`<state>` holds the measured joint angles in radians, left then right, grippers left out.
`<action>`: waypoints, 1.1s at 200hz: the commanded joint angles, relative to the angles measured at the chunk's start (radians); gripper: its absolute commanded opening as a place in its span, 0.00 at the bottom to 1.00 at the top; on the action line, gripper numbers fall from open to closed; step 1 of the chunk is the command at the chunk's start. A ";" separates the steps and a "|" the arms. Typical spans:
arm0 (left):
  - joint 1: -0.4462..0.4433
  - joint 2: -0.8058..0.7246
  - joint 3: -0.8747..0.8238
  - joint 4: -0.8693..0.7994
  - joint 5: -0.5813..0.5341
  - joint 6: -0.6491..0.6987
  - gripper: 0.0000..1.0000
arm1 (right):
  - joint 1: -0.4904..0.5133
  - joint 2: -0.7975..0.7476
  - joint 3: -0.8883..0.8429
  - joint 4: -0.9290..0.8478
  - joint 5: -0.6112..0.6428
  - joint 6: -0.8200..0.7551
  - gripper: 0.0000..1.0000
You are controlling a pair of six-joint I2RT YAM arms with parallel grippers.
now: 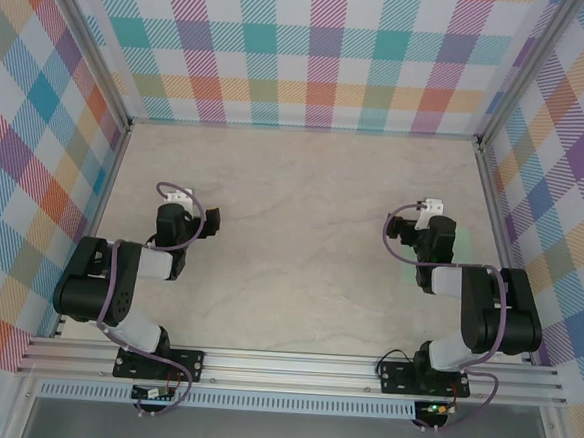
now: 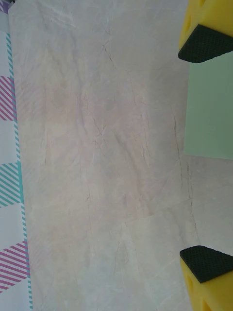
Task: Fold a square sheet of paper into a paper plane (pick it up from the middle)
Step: Move the square sheet of paper to the center of the table.
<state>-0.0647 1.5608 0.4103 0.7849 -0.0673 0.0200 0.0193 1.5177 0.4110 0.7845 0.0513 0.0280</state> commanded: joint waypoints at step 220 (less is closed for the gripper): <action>0.005 -0.092 0.027 -0.096 -0.089 -0.030 1.00 | -0.004 -0.144 0.085 -0.261 0.019 0.010 1.00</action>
<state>-0.0647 1.5505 0.4103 0.7704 -0.0994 0.0143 0.0193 1.4845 0.4225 0.7017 0.0528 0.0284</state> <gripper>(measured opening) 0.999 0.997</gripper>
